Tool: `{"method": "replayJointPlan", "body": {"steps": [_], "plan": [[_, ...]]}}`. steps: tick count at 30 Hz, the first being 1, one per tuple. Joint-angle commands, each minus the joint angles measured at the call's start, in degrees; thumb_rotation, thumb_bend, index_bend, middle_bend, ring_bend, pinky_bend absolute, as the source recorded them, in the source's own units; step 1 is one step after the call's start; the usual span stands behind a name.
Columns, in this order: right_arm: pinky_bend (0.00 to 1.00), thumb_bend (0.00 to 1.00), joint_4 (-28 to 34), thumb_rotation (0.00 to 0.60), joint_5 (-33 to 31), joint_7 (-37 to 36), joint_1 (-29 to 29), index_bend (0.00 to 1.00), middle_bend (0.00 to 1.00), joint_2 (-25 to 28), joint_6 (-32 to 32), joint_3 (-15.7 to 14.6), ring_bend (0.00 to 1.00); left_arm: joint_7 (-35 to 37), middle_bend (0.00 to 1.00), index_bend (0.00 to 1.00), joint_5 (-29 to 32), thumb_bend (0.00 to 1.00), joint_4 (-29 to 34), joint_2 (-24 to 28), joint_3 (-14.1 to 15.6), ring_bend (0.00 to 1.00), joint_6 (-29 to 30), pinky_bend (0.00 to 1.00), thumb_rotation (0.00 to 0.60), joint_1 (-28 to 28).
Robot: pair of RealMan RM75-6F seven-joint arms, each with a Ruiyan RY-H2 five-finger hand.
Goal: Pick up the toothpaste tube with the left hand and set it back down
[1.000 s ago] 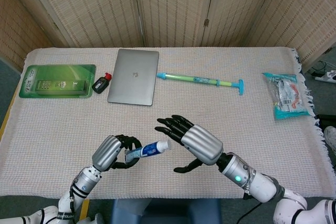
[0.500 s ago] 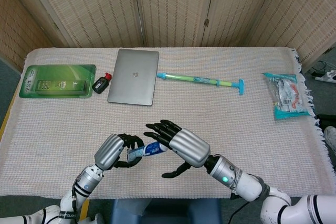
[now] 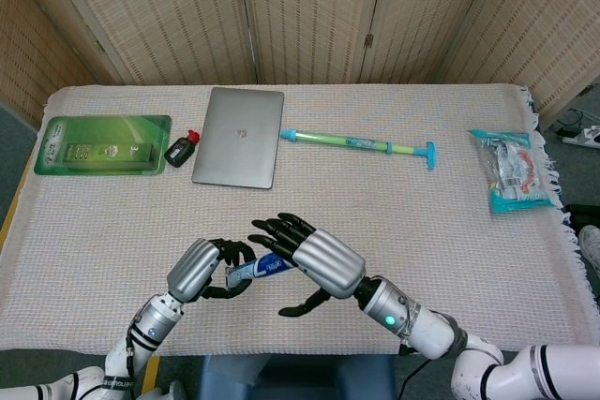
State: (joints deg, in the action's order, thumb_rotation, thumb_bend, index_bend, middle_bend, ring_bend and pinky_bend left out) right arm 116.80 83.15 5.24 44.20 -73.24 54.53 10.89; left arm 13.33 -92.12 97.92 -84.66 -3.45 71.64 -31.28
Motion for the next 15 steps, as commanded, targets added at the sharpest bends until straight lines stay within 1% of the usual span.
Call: {"method": "replayJointPlan", "body": {"steps": [1,7,15], "plan": [[0.0,0.15,-0.6,0.404,0.4,-0.9,0.0,0.0,0.0,-0.9,0.6,0.0,0.0,1.0,0.87,0.86,0.3,0.74,0.4,0.4,-0.1,0.78,-0.3,0.59,0.6,-0.1],[0.0,0.15,-1.4,0.405,0.6,-2.1,0.7,0.0,0.0,-2.0,0.3,-0.1,0.0,1.6,0.87,0.86,0.5,0.74,1.0,0.8,-0.3,0.78,-0.4,0.59,0.6,-0.2],[0.0,0.15,-1.4,0.403,0.1,-2.2,1.4,0.0,0.0,-1.9,-0.5,-0.2,0.0,0.5,0.88,0.86,0.9,0.74,1.1,1.1,-0.4,0.78,-0.6,0.59,0.6,-0.1]]}}
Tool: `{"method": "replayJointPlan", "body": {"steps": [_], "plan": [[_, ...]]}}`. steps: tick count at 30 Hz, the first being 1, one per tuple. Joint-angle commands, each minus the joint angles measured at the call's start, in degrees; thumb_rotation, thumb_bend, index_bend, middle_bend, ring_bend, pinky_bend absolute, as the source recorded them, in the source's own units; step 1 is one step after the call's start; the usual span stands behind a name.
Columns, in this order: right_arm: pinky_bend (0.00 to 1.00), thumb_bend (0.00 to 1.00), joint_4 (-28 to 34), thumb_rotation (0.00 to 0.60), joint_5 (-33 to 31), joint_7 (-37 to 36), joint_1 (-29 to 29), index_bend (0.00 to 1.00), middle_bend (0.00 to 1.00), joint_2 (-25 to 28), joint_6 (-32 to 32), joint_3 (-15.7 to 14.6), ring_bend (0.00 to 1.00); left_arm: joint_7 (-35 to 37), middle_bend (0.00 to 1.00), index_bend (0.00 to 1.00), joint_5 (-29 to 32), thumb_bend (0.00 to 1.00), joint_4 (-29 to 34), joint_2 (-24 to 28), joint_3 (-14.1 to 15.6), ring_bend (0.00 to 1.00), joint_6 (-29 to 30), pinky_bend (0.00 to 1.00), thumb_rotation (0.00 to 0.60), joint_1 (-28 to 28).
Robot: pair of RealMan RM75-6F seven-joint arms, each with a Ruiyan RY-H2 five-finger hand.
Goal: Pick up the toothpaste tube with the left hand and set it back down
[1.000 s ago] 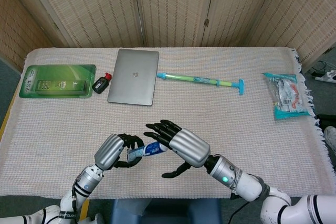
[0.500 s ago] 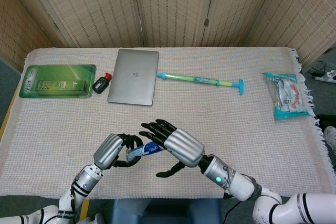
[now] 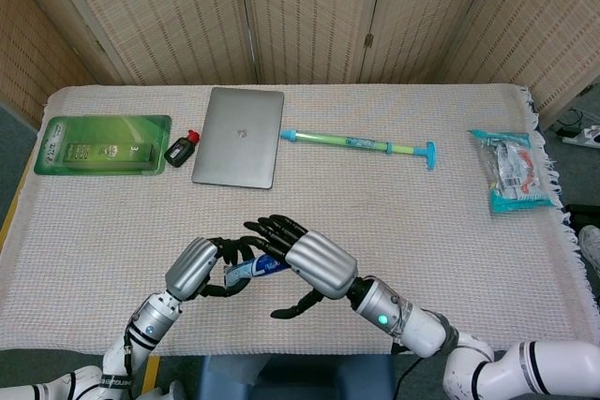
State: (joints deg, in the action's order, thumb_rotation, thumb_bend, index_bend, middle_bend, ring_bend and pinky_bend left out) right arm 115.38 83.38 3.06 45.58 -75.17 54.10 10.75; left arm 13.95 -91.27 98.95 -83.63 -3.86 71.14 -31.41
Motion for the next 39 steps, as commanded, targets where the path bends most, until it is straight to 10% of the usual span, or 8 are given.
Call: {"method": "replayJointPlan", "body": {"steps": [1,26,39], "plan": [[0.0,0.15,-0.1,0.402,-0.2,0.1,0.2,0.0,0.0,0.0,-0.2,0.0,0.0,-0.3,0.88,0.86,0.2,0.74,0.1,0.1,0.0,0.78,-0.2,0.59,0.6,0.0],[0.0,0.15,1.4,0.401,2.1,-3.6,-2.9,0.0,0.0,6.4,5.3,0.2,0.0,-4.8,0.88,0.85,1.2,0.74,-2.0,-0.1,0.2,0.76,-0.2,0.58,0.6,0.7],[0.0,0.15,0.5,0.398,4.9,-7.6,-8.5,0.0,0.0,13.8,9.8,-2.4,0.0,-28.0,0.82,0.76,23.6,0.73,-12.6,-5.0,-3.0,0.69,-7.8,0.53,0.6,1.2]]}}
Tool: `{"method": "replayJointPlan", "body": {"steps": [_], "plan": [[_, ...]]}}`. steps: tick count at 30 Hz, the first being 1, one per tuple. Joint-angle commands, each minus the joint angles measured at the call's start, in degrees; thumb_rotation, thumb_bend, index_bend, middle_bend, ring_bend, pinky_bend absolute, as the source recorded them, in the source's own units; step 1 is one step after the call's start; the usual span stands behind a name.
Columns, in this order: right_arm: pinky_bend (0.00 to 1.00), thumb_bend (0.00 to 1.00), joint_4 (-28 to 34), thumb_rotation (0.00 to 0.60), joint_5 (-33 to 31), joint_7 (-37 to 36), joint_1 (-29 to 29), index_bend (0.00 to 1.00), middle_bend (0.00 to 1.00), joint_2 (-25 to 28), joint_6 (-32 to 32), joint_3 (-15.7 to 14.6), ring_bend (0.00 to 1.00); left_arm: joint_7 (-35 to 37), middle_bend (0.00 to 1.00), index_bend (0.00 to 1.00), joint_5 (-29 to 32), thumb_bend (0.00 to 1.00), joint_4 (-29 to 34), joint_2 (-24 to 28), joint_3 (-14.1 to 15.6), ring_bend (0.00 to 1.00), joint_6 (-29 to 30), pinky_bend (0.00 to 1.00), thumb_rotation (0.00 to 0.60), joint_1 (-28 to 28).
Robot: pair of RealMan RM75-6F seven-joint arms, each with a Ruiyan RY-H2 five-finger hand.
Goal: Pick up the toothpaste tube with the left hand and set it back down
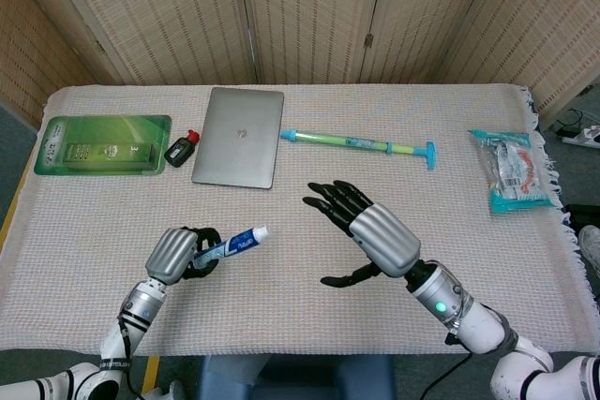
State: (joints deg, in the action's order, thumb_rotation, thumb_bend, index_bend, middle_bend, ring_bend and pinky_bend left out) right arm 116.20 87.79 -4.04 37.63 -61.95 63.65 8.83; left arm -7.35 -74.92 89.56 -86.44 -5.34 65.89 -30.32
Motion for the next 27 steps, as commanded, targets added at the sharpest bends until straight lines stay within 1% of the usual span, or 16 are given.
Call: {"method": "replayJointPlan", "body": {"steps": [1,3,4,5,6,8,9,13,15,17,21,22,23,24,25,27], "plan": [[0.0,0.15,-0.5,0.398,0.7,-0.9,-1.0,0.0,0.0,1.0,0.5,-0.9,0.0,-8.6,0.81,0.74,9.1,0.73,-3.7,-2.7,-1.9,0.68,-2.6,0.53,0.6,0.1],[0.0,0.15,-0.9,0.398,0.8,-1.5,-1.6,0.0,0.0,1.6,0.8,-1.3,0.0,-11.6,0.77,0.69,11.7,0.73,-4.1,-3.3,-2.3,0.65,-2.3,0.53,0.6,0.1],[0.0,0.15,-1.2,0.399,0.9,-1.7,-2.1,0.0,0.0,2.0,1.1,-1.5,0.0,-13.8,0.74,0.63,13.4,0.73,-4.3,-3.6,-2.5,0.62,-2.1,0.53,0.6,0.1],[0.0,0.15,-1.4,0.399,0.9,-1.8,-2.4,0.0,0.0,2.3,1.4,-1.6,0.0,-15.5,0.69,0.55,14.9,0.73,-4.2,-3.8,-2.6,0.58,-1.9,0.52,0.6,0.1],[0.0,0.15,-1.6,0.399,1.0,-1.9,-2.8,0.0,0.0,2.5,1.7,-1.8,0.0,-17.2,0.66,0.49,16.4,0.73,-4.0,-3.9,-2.7,0.54,-1.9,0.51,0.6,0.1],[0.0,0.15,-2.0,0.398,1.2,-2.2,-3.7,0.0,0.0,3.0,2.6,-2.1,0.0,-20.0,0.54,0.35,19.3,0.72,-3.0,-3.9,-3.1,0.45,-1.8,0.48,0.6,-0.1],[0.0,0.15,-2.2,0.397,1.5,-2.5,-4.3,0.0,0.0,3.3,3.3,-2.3,0.0,-20.9,0.51,0.31,20.6,0.72,-2.3,-3.9,-3.3,0.41,-1.8,0.46,0.6,-0.1],[0.0,0.15,-2.9,0.398,1.5,-2.7,-5.7,0.0,0.0,4.0,4.4,-3.0,0.0,-21.1,0.32,0.11,22.1,0.71,-0.6,-3.3,-3.5,0.25,-1.9,0.35,0.6,0.0],[0.0,0.15,-3.5,0.397,1.7,-2.7,-7.1,0.0,0.0,4.7,5.4,-3.8,0.0,-19.6,0.23,0.02,21.0,0.66,1.2,-2.2,-3.3,0.18,-1.5,0.29,0.6,0.7],[0.0,0.15,-4.2,0.395,2.0,-2.5,-8.3,0.0,0.0,5.1,6.4,-4.5,0.0,-17.5,0.19,0.0,19.2,0.6,2.2,-1.1,-3.1,0.14,-0.8,0.25,0.6,1.4],[0.0,0.15,-6.0,0.395,2.6,-1.2,-12.1,0.0,0.0,5.0,11.1,-5.6,0.0,-11.6,0.18,0.0,13.5,0.56,4.5,2.8,-2.4,0.14,2.6,0.2,0.6,4.1],[0.0,0.15,-6.5,0.419,2.6,-0.8,-13.1,0.0,0.0,4.8,12.2,-5.9,0.0,-10.4,0.18,0.01,12.2,0.56,4.9,3.7,-2.1,0.14,3.2,0.19,0.6,4.7],[0.0,0.15,-7.1,0.491,2.6,-0.3,-14.1,0.0,0.0,4.6,13.4,-6.2,0.0,-9.2,0.18,0.02,10.8,0.56,5.2,4.7,-1.9,0.14,4.2,0.18,0.6,5.4],[0.0,0.15,-8.1,0.532,2.6,0.8,-15.5,0.0,0.0,4.3,15.0,-6.5,0.0,-7.7,0.18,0.03,9.2,0.56,5.4,6.0,-1.6,0.15,5.8,0.17,0.6,6.4],[0.0,0.15,-8.8,0.59,2.5,1.7,-16.4,0.0,0.0,4.0,15.9,-6.9,0.0,-6.9,0.18,0.04,7.9,0.56,5.4,6.9,-1.4,0.15,7.1,0.16,0.6,7.2],[0.0,0.15,-10.0,0.6,2.1,3.3,-18.5,0.0,0.0,3.6,17.5,-7.7,0.0,-5.7,0.19,0.05,4.8,0.56,4.8,9.2,-0.4,0.16,10.0,0.14,0.6,9.0]]}}
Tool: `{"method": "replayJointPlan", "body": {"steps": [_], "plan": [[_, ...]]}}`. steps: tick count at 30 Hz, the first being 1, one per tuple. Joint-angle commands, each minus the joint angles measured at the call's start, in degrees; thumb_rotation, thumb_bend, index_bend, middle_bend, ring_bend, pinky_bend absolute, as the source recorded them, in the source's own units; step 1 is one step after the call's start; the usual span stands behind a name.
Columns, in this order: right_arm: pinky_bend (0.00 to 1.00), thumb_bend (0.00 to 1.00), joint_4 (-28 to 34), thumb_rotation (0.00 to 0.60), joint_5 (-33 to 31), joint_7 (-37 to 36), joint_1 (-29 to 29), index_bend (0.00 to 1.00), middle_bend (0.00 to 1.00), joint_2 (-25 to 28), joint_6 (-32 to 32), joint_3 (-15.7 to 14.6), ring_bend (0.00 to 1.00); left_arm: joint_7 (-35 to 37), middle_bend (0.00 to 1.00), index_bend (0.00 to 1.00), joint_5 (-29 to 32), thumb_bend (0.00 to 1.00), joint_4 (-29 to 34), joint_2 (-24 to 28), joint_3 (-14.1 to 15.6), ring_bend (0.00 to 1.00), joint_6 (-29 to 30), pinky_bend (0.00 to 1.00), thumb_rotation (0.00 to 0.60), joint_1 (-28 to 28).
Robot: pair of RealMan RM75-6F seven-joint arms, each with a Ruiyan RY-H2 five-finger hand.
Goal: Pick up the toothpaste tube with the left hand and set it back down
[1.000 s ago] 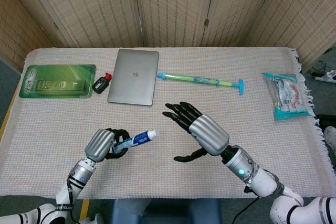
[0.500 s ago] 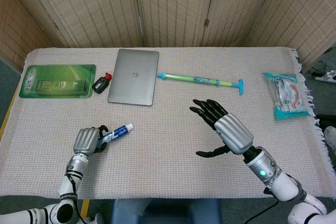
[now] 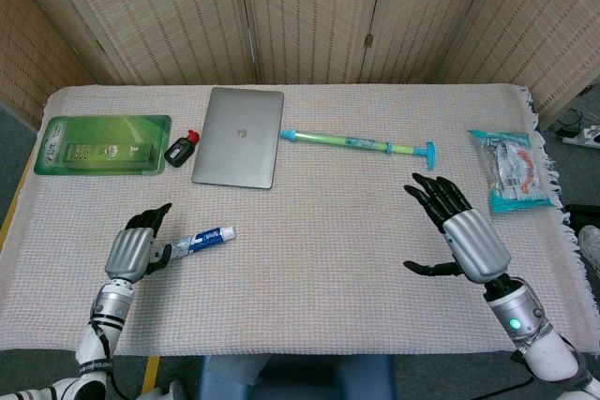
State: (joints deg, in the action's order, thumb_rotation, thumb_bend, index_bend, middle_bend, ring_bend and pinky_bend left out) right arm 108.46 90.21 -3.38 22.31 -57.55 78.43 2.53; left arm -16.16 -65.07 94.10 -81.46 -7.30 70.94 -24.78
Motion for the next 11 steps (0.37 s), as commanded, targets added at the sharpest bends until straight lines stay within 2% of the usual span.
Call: {"method": "replayJointPlan", "body": {"steps": [1,3,11], "plan": [[0.0,0.15,-2.7,0.6,-0.6,3.2,-4.0,0.0,0.0,-0.8,3.3,-1.8,0.0,3.1,0.19,0.05,-5.9,0.55,0.0,5.2,1.9,0.16,6.4,0.13,0.6,4.3],[0.0,0.15,-3.5,0.6,-0.8,4.0,-5.5,0.0,0.0,-1.0,4.4,-2.3,0.0,3.9,0.19,0.07,-7.7,0.54,-0.2,6.9,2.5,0.16,9.1,0.11,0.6,6.1],[0.0,0.15,-8.8,0.6,-1.0,-0.7,-11.5,0.0,0.0,-2.9,8.6,-4.6,0.0,10.5,0.22,0.17,-11.7,0.53,-0.3,10.4,4.3,0.18,17.4,0.1,0.6,13.1]]}}
